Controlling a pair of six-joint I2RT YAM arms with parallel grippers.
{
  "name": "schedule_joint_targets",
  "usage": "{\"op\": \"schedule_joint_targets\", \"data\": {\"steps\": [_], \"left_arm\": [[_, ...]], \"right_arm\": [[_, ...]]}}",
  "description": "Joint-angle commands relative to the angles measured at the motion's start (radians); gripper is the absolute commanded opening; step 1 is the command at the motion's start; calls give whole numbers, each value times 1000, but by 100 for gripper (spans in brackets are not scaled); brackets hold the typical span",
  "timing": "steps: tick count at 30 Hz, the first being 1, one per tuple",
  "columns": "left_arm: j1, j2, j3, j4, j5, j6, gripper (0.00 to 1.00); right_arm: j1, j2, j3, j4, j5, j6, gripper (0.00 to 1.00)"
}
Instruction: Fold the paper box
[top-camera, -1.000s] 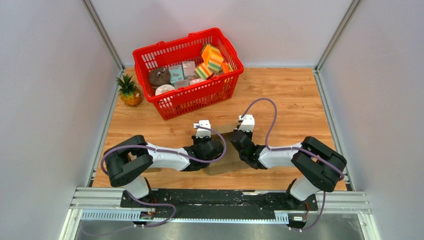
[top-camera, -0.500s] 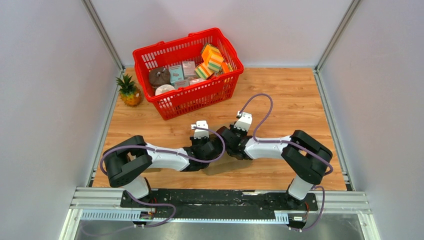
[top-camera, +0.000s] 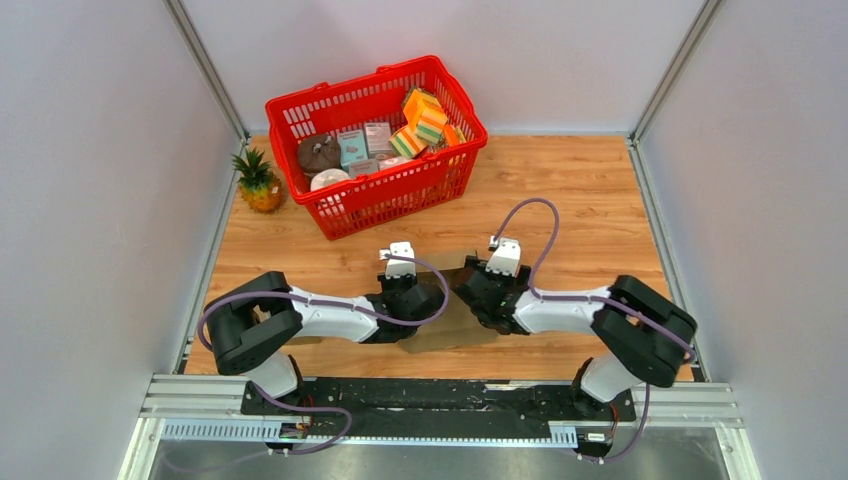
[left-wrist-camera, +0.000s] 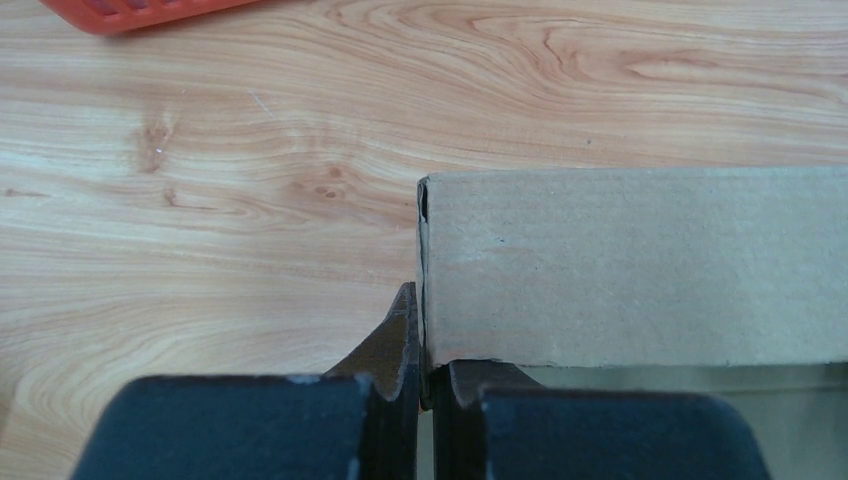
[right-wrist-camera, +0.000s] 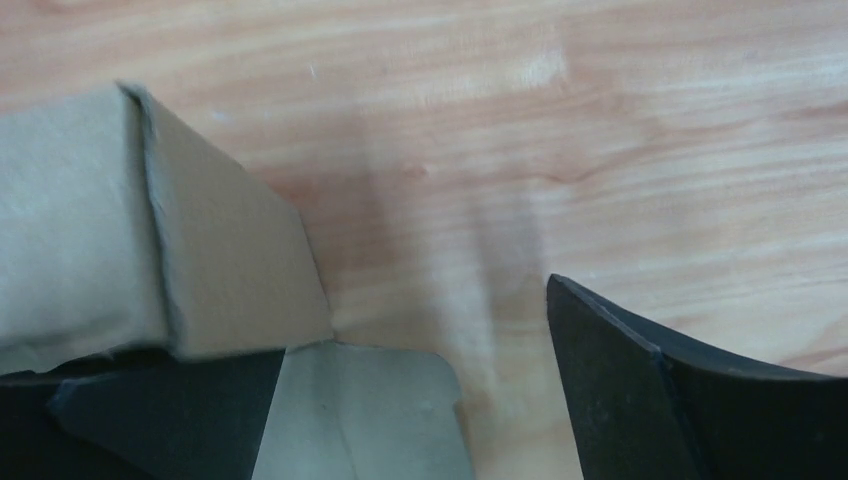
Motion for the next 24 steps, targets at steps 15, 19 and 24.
{"op": "schedule_joint_targets", "data": {"steps": [15, 19, 24], "left_arm": [[-3, -174, 52, -263, 155, -43, 52], [-1, -339, 27, -390, 330, -51, 58], [-1, -619, -163, -302, 561, 38, 57]], "right_arm": [[-105, -611, -160, -428, -733, -38, 97], [-165, -662, -208, -376, -793, -33, 93], [-218, -645, -252, -305, -848, -68, 83]]}}
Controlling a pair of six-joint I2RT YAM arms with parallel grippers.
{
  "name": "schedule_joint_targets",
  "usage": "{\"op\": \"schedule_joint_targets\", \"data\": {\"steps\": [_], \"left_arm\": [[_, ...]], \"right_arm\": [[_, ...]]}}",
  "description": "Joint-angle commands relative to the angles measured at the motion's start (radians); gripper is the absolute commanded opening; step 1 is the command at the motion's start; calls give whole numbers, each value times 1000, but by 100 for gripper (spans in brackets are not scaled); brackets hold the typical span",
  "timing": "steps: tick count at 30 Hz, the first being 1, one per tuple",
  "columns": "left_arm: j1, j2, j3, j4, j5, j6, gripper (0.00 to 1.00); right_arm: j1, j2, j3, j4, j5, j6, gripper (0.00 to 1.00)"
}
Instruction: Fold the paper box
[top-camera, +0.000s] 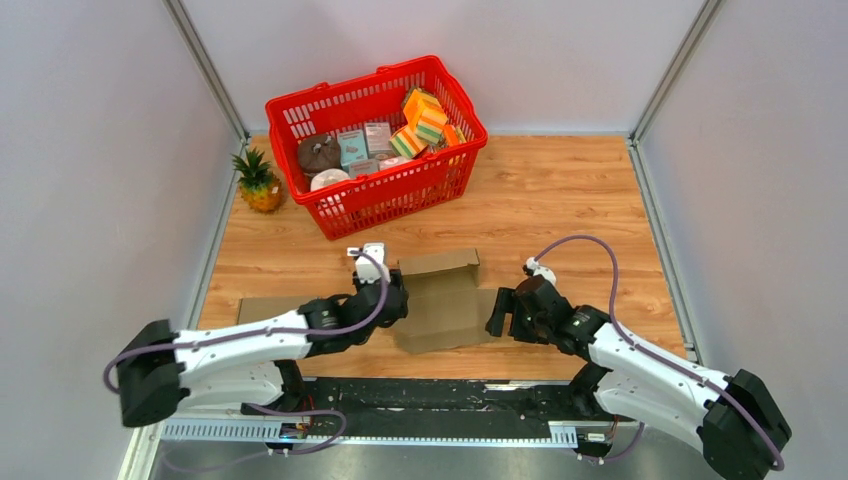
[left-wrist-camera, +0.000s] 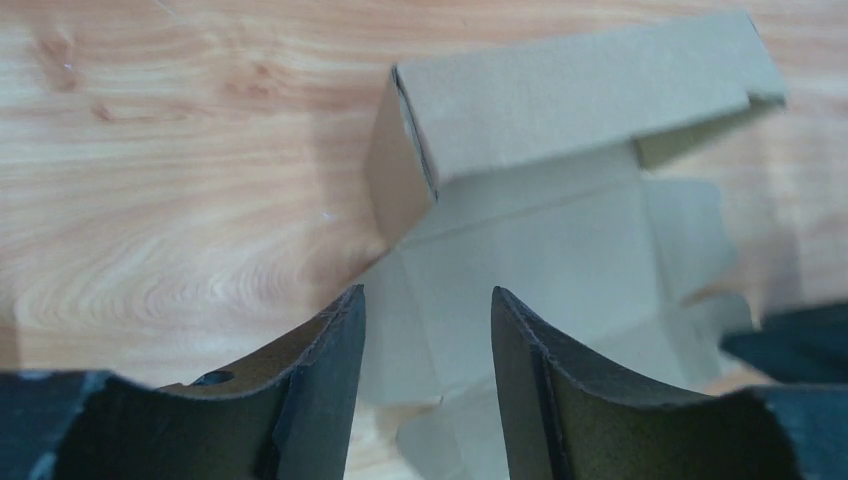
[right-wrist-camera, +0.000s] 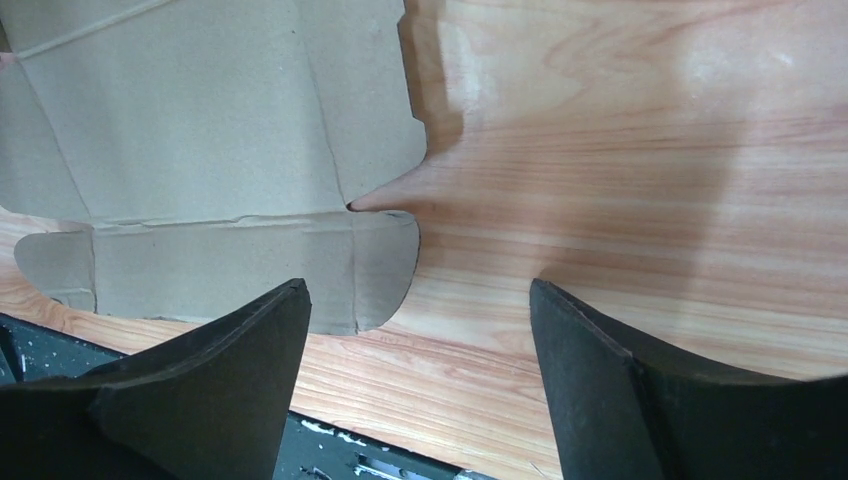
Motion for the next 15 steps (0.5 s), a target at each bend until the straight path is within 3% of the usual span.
{"op": "schedule_joint_targets", "data": {"steps": [1, 5, 7, 15], "left_arm": [[6, -264, -169, 78, 345, 129, 56], [6, -326, -149, 136, 670, 291, 56], [3, -264, -81, 107, 811, 397, 68], [-181, 167, 241, -84, 668, 780, 72]], "right_arm": [[-52, 22, -33, 102, -130, -19, 82], [-118, 52, -46, 186, -233, -33, 65], [-139, 57, -58, 217, -286, -21, 56], [-178, 59, -79, 245, -380, 67, 18]]}}
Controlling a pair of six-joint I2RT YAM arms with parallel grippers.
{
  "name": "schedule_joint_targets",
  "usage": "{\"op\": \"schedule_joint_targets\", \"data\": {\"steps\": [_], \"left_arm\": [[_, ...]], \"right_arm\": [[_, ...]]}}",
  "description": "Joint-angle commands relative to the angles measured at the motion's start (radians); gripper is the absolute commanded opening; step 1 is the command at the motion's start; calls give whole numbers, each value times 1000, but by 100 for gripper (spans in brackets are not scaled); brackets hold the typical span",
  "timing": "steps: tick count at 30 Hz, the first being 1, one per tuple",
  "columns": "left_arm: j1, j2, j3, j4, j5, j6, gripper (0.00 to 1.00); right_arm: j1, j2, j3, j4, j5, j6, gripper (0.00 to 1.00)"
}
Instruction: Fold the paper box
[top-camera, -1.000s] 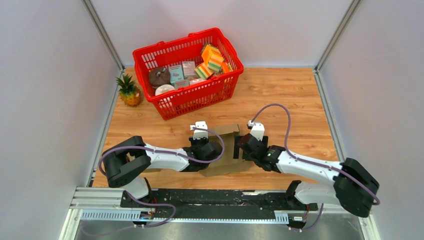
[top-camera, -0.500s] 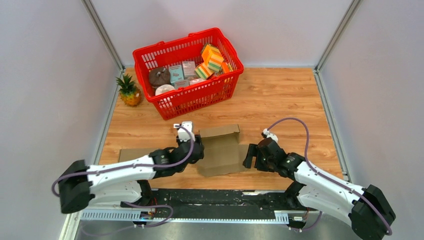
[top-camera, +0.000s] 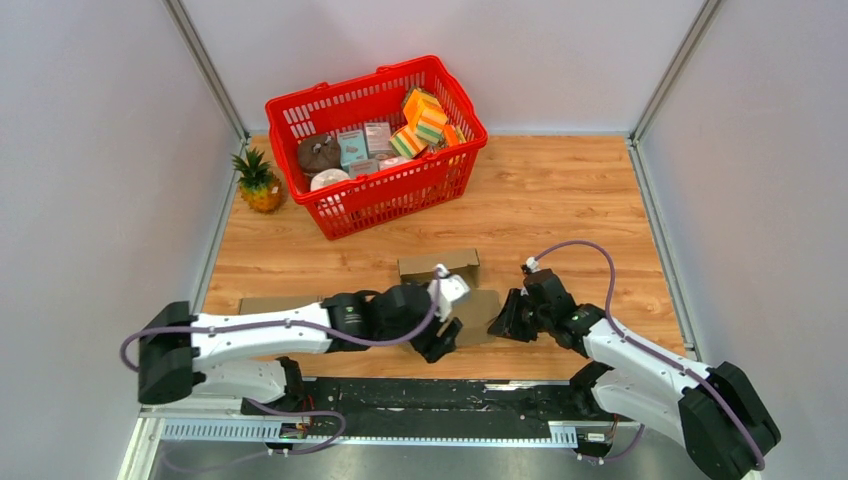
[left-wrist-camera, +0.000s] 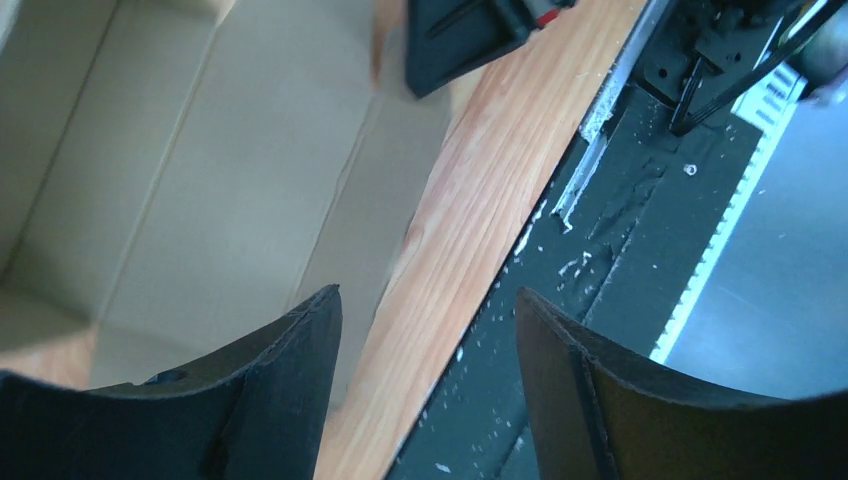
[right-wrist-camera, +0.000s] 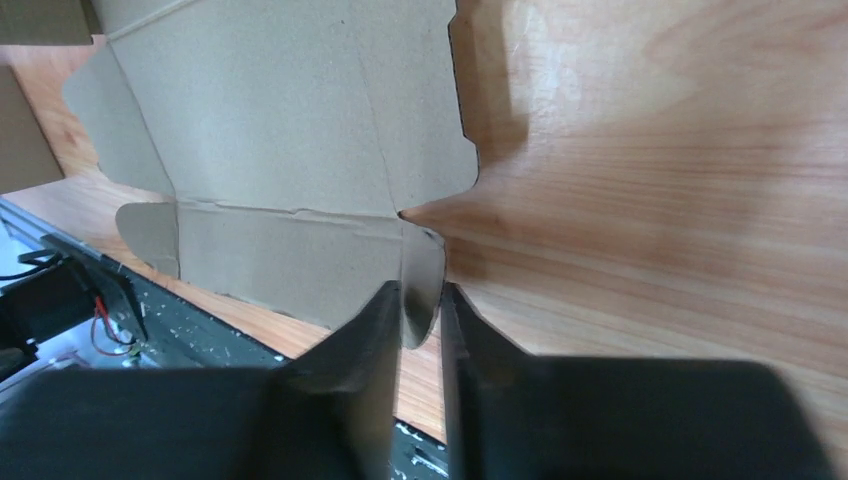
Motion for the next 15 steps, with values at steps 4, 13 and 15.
{"op": "schedule_joint_targets", "data": {"steps": [4, 13, 15], "left_arm": [[-123, 354, 283, -152, -51, 387, 73], [-215, 595, 466, -276, -294, 488, 74], [-223, 624, 477, -283, -368, 488, 71]], "right_arm": [[-113, -65, -16, 22, -195, 73, 6], [-204, -116, 6, -37, -373, 78, 0], [-205, -119, 15, -50, -392, 79, 0]]}}
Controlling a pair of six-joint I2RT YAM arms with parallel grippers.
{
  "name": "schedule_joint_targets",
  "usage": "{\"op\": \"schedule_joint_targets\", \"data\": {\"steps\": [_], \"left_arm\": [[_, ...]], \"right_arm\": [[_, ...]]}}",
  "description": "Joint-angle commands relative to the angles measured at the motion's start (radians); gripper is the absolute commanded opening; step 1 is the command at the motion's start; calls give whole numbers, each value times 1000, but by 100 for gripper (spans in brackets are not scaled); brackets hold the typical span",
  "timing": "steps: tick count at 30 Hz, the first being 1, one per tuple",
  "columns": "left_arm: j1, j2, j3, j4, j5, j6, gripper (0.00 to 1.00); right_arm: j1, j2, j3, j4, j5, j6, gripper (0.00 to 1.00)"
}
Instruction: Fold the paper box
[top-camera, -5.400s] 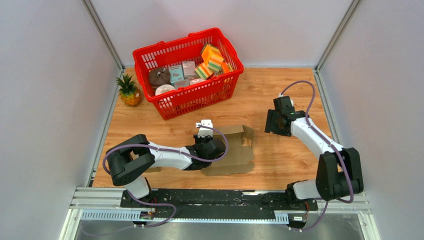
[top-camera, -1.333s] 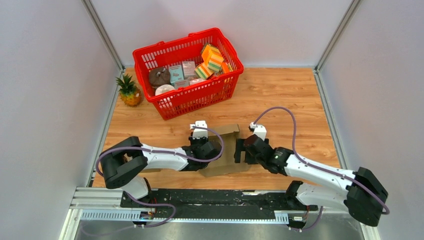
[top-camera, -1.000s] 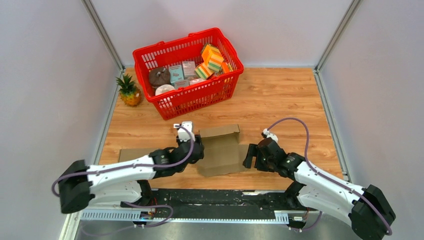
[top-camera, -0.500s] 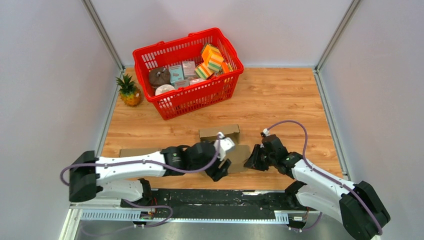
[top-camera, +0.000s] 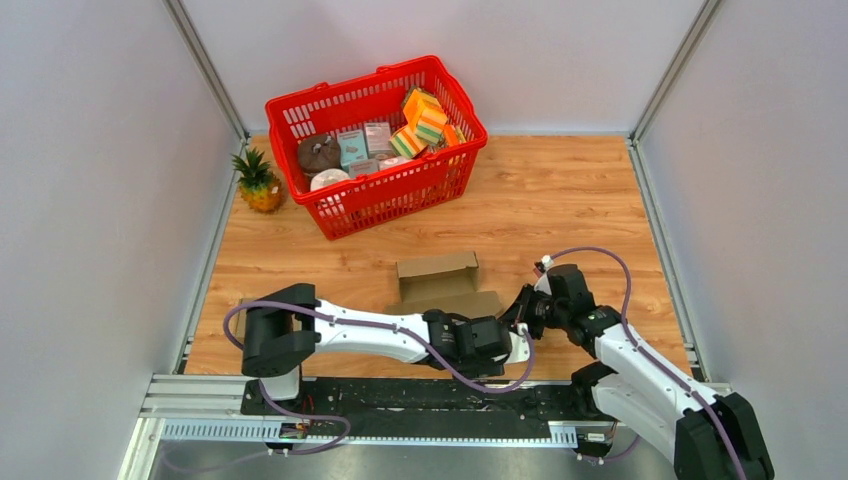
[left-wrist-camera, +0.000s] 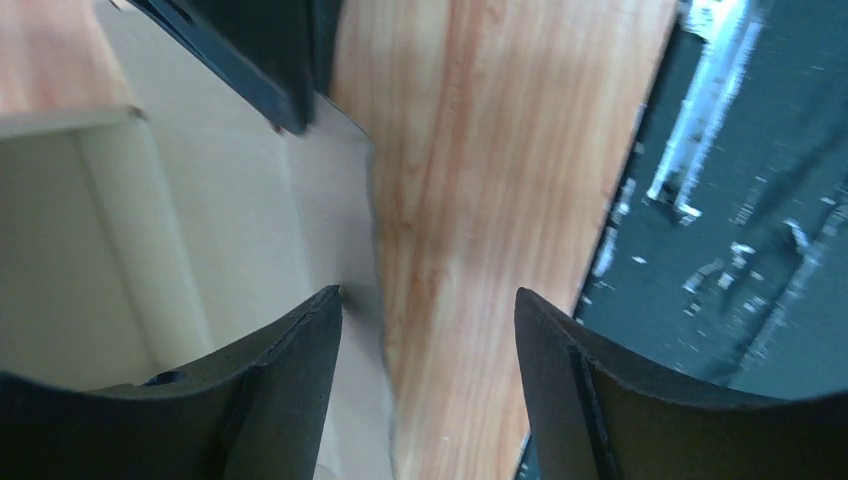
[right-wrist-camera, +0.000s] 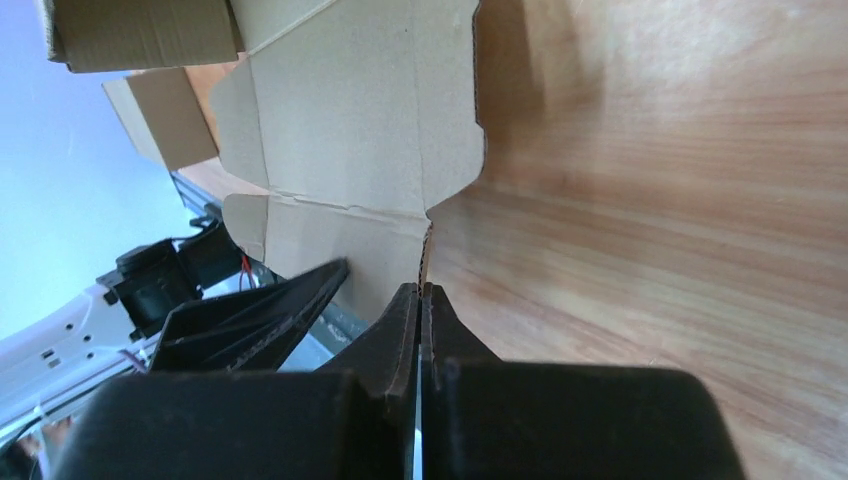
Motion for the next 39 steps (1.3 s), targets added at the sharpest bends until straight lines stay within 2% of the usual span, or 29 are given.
{"op": "schedule_joint_targets", "data": {"steps": [1, 7, 10, 11, 12, 14, 15, 17, 18, 20, 21, 23, 25, 29, 30, 31, 32, 34, 35, 37, 38, 39], "left_arm": [[-17, 47, 79, -64, -252, 56, 69], [-26, 78, 109, -115, -424, 57, 44], [-31, 65, 108, -140, -432, 56, 31], [-32, 55, 103, -137, -423, 53, 29], [-32, 27, 97, -134, -409, 43, 24], [-32, -4, 85, -127, -368, 25, 13], [-32, -36, 83, -127, -357, 4, 3], [-31, -68, 86, -135, -331, -25, 0], [-32, -105, 91, -146, -322, -64, 0], [-6, -135, 126, -167, -255, -117, 0], [12, -160, 151, -210, -224, -212, 0], [94, -188, 200, -235, -130, -335, 0], [156, -237, 208, -233, -7, -511, 0], [282, -374, 142, -166, 78, -833, 0], [335, -404, 114, -96, 118, -887, 0], [359, -434, 46, -50, 138, -941, 0], [386, -465, 7, -2, 147, -1058, 0], [458, -554, -114, 107, 143, -1191, 0], [478, -600, -153, 132, 140, -1327, 0], [530, -637, -257, 204, 120, -1435, 0], [541, -663, -279, 204, 109, -1528, 0], [550, -671, -301, 181, 79, -1565, 0]], "right_arm": [[-6, -22, 34, -33, -115, 15, 0], [-11, -38, 57, -47, -154, 27, 0], [-14, -53, 79, -76, -130, 3, 3], [-16, -56, 111, -120, -104, -17, 10], [-19, -59, 131, -151, -71, -80, 32], [-25, -58, 186, -244, 37, -147, 51], [-29, -55, 246, -278, 76, -202, 62], [-34, -53, 316, -359, 186, -252, 71], [-39, -55, 387, -381, 222, -266, 80], [-45, -64, 448, -415, 321, -304, 86], [-48, -65, 506, -419, 355, -315, 94], [-48, -64, 554, -409, 430, -353, 100], [-48, -52, 600, -392, 464, -375, 100], [-48, 5, 620, -369, 451, -393, 100], [-46, 10, 614, -366, 434, -392, 100], [-48, 19, 602, -335, 349, -402, 100], [-45, 24, 569, -318, 308, -407, 100], [10, 27, 532, -262, 244, -418, 100], [51, 24, 498, -249, 260, -427, 100], [209, 5, 476, -220, 352, -453, 100], [264, -5, 455, -205, 386, -464, 100], [371, -16, 438, -191, 426, -484, 100]]}}
